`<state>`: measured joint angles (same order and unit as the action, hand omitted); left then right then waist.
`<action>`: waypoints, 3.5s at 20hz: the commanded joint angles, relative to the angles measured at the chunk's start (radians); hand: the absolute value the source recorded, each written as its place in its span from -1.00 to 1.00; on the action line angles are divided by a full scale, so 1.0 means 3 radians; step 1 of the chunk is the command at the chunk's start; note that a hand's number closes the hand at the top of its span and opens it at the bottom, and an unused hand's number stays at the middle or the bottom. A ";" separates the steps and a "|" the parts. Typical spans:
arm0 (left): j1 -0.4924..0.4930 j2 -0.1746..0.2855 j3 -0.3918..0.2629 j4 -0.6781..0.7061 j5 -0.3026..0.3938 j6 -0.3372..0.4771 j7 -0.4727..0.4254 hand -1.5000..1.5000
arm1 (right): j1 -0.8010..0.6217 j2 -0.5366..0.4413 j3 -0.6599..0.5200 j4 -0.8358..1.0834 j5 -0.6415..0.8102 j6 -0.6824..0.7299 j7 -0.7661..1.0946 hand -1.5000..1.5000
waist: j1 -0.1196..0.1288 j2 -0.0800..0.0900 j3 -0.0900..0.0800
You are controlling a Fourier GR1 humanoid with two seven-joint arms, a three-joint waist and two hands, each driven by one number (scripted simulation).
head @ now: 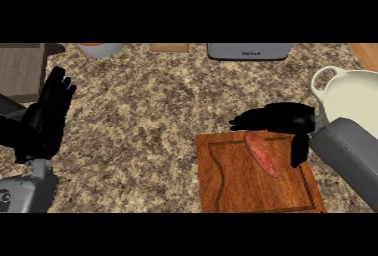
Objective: Pick the sweet potato from the cutting board and place it in the pot
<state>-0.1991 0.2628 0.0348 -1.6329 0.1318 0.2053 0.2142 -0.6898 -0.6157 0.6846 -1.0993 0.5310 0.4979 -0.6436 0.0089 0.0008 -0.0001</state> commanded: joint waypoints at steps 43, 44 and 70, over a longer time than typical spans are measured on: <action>0.0391 0.0057 0.0533 -0.0123 -0.0035 -0.0095 0.0039 0.00 | 0.3113 -0.1112 -0.1044 -0.1606 -0.0215 -0.1718 -0.0907 1.00 | -0.0548 -0.0101 -0.0017; 0.0484 0.0032 0.0537 -0.0155 -0.0040 -0.0083 0.0014 0.00 | 0.3282 -0.1135 -0.1147 -0.1652 -0.0351 -0.1811 -0.0964 1.00 | -0.0581 -0.0117 -0.0017; -0.0020 -0.0128 0.0268 -0.0019 -0.0096 -0.0206 0.0053 0.00 | 0.3418 -0.1582 -0.3705 -0.1645 -0.3184 -0.0600 0.0276 1.00 | -0.0006 0.0006 0.0000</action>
<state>-0.1747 0.2388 0.1186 -1.6626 0.1129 0.1334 0.2331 0.4483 -1.0725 -0.4495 -1.6470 -0.4001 0.2823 -0.6672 -0.0097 -0.0007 -0.0008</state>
